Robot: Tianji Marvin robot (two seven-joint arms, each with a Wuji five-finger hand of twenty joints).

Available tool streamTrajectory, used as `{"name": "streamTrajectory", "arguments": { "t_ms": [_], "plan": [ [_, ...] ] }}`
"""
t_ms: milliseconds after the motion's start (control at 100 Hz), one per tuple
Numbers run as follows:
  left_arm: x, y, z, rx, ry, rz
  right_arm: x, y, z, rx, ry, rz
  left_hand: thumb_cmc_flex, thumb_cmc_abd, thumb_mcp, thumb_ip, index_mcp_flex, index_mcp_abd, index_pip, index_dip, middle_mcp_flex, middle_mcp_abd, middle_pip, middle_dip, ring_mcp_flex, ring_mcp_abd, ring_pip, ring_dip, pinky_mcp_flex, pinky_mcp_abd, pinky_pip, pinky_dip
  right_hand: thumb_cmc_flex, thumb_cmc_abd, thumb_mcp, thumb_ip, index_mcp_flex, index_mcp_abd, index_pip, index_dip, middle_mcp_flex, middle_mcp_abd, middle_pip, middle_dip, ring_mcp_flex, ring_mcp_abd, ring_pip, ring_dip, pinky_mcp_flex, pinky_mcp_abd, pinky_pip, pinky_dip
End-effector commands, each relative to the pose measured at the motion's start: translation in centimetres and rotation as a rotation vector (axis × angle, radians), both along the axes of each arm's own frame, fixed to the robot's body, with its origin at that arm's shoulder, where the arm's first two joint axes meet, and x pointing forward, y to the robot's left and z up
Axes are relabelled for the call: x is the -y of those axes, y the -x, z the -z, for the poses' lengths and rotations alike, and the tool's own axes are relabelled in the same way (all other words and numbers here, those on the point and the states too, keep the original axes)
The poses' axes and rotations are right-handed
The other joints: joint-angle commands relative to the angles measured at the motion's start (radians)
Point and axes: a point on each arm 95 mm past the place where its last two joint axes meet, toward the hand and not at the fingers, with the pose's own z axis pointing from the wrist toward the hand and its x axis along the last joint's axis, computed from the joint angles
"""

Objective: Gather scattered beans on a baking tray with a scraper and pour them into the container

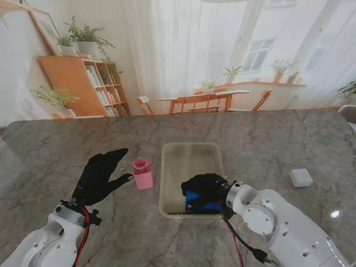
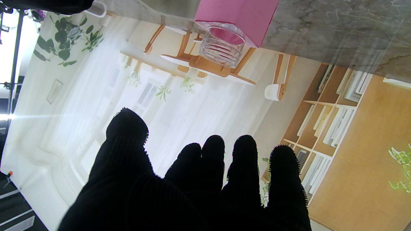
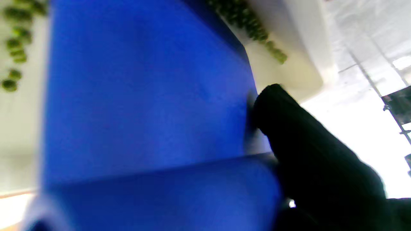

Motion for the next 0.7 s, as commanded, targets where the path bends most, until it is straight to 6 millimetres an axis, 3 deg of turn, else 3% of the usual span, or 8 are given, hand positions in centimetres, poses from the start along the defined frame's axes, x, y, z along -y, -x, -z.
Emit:
{"name": "streamTrajectory", "arguments": {
  "t_ms": [0,690],
  "plan": [
    [0.2,0.2,0.1,-0.002,0.005,0.002,0.5,0.0,0.3,0.011,0.014,0.022,0.016,0.035,-0.001,0.006,0.015,-0.013,0.001,0.004,0.01,-0.035,-0.004,0.016,0.016,-0.008,0.01,0.009,-0.002,0.015,-0.016,0.016,0.042,0.008,0.012,0.026,0.022,-0.034,0.007,0.019,0.004,-0.011,-0.012,0.003,0.04,-0.079,0.001,-0.01,0.045,-0.053,0.029,-0.001],
    [0.2,0.2,0.0,0.0,0.003,0.001,-0.7,-3.5,-6.1,0.319,-0.067,0.218,0.019,0.034,0.0,0.006,0.017,-0.013,0.002,0.004,0.009,-0.033,-0.004,0.016,0.016,-0.006,0.01,0.009,-0.001,0.014,-0.015,0.015,0.051,0.012,0.029,0.02,0.01,-0.027,0.032,0.0,-0.004,-0.004,-0.002,-0.001,0.046,-0.094,-0.015,-0.019,0.06,-0.083,0.011,-0.003]
  ]
}}
